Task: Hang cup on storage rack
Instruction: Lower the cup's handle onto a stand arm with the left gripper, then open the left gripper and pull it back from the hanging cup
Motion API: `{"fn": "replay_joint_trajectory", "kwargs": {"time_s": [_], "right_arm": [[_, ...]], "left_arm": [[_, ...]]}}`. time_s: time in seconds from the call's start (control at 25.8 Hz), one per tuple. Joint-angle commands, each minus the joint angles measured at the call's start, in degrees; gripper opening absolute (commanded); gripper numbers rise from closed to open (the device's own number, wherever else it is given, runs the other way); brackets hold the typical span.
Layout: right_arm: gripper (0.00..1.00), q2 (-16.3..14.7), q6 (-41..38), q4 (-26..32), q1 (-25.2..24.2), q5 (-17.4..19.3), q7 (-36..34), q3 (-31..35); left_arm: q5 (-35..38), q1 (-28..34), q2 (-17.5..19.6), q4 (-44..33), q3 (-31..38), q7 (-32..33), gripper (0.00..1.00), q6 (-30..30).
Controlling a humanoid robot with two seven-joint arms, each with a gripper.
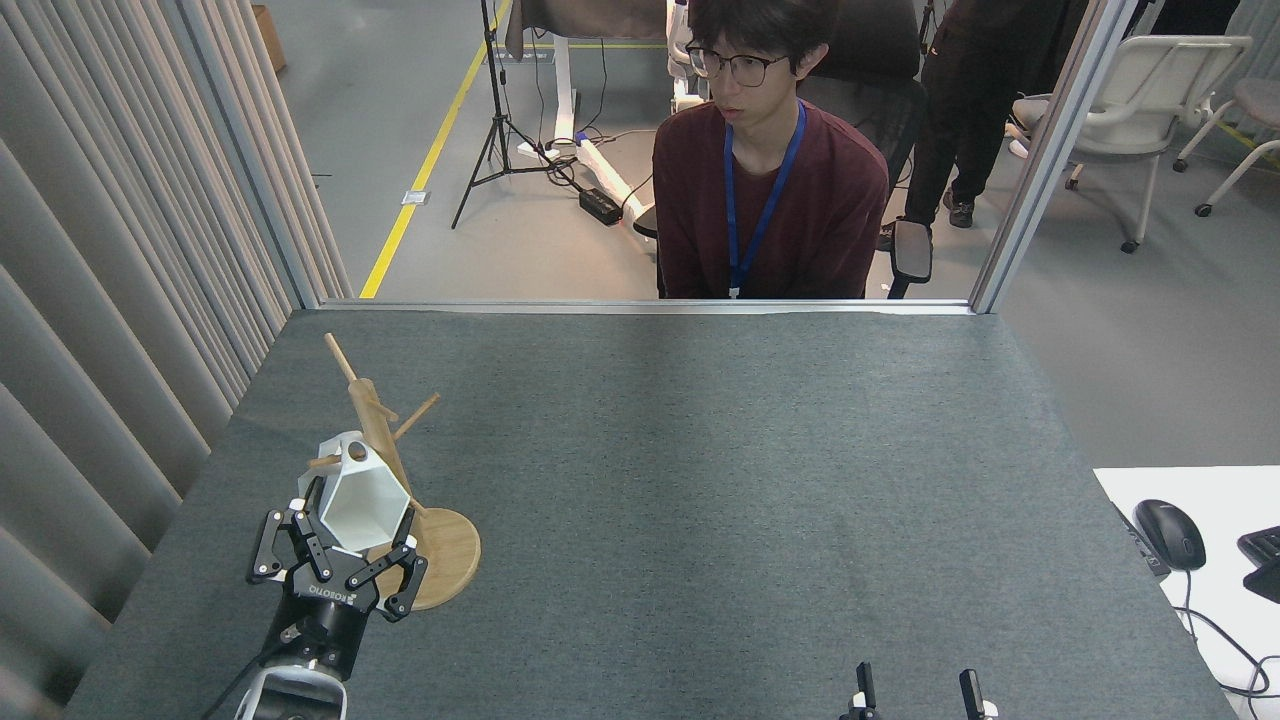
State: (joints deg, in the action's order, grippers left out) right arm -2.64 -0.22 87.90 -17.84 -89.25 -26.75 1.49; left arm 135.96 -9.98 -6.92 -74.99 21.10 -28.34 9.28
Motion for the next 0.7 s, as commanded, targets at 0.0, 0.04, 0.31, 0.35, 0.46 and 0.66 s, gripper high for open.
{"fn": "replay_joint_trajectory", "kwargs": {"time_s": [0.0,0.04,0.31,0.35,0.46,0.66], "right_arm": [[0.98,-0.1,0.0,0.0,0.0,0.0,-0.1,0.0],[0.98,-0.1,0.0,0.0,0.0,0.0,-0.1,0.0],[0.98,-0.1,0.0,0.0,-0.1,0.0,-0.1,-0.1],[0.98,-0.2,0.0,0.0,0.0,0.0,-0.1,-0.1],[0.98,-0.2,0.0,0.0,0.0,0.0,-0.1,-0.1],[0.98,-0.5,-0.1,0.1,-0.2,0.0,-0.1,-0.1]], "left_arm": [[-0.1,1.4,0.2,0.2,0.0,0.1,1.0,-0.1],[-0.2,2.1,0.2,-0.1,0.0,0.1,1.0,-0.1],[-4.2,7.3,0.9,-0.5,0.7,-1.2,1.0,-0.6],[-4.9,8.5,1.0,-0.9,0.7,-1.5,1.0,-0.9],[-8.3,12.5,1.7,-4.8,0.4,-1.6,1.0,-1.2],[-23.8,19.3,3.4,-9.5,0.1,-1.0,1.0,6.0]]}}
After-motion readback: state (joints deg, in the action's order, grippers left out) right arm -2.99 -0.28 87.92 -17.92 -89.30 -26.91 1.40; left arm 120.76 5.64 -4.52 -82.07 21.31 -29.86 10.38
